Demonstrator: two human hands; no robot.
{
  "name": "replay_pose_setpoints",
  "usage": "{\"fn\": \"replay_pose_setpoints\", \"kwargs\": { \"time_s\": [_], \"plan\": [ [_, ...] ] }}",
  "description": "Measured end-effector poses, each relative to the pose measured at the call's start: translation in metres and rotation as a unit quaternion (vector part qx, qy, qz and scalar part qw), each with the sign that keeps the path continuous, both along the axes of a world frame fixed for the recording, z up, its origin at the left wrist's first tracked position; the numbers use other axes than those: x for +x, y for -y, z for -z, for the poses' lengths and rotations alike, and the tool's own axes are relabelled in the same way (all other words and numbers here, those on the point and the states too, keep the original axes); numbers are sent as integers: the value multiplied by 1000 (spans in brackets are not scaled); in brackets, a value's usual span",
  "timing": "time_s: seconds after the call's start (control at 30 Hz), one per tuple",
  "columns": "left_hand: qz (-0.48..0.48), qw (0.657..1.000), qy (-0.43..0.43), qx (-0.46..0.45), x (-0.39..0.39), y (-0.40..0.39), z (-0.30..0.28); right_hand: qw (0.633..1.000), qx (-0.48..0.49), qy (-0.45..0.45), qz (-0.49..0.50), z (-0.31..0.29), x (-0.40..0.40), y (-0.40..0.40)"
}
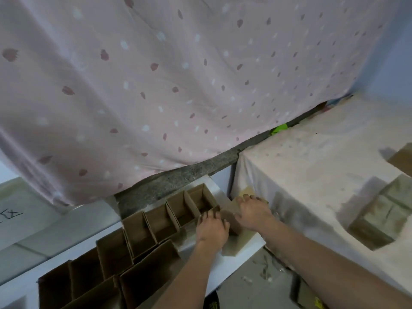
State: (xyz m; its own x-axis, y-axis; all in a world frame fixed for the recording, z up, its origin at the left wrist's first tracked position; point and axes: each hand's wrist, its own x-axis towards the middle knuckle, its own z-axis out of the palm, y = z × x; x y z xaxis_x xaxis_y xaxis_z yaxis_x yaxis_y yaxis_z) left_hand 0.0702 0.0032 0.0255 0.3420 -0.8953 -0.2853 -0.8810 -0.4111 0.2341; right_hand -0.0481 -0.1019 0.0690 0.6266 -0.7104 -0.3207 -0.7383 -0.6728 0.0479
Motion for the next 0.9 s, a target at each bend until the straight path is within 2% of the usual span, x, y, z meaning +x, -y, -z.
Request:
{"fn": "replay_pose_setpoints", "kwargs": {
  "time_s": [0.17,0.3,0.47,0.6,0.77,0.83,0.9],
  "plan": [
    [-23,997,-68,4,6,14,25,994,35,-46,-93,13,0,39],
    [-74,989,-126,-1,2,18,37,972,64,-97,-203,28,6,49],
    [-115,977,-177,-13,-12,21,37,932,18,-151,-330,52,15,53],
    [-188,960,-201,-44,-22,29,36,914,-5,-137,-381,60,19,65],
    [-301,907,-267,-125,-40,32,33,915,31,-73,-395,66,12,79],
    [-371,861,-298,-180,-48,34,33,927,65,-21,-370,68,5,90],
    [-446,796,-334,-237,-56,31,31,936,102,27,-335,68,-6,102]
  ]
}}
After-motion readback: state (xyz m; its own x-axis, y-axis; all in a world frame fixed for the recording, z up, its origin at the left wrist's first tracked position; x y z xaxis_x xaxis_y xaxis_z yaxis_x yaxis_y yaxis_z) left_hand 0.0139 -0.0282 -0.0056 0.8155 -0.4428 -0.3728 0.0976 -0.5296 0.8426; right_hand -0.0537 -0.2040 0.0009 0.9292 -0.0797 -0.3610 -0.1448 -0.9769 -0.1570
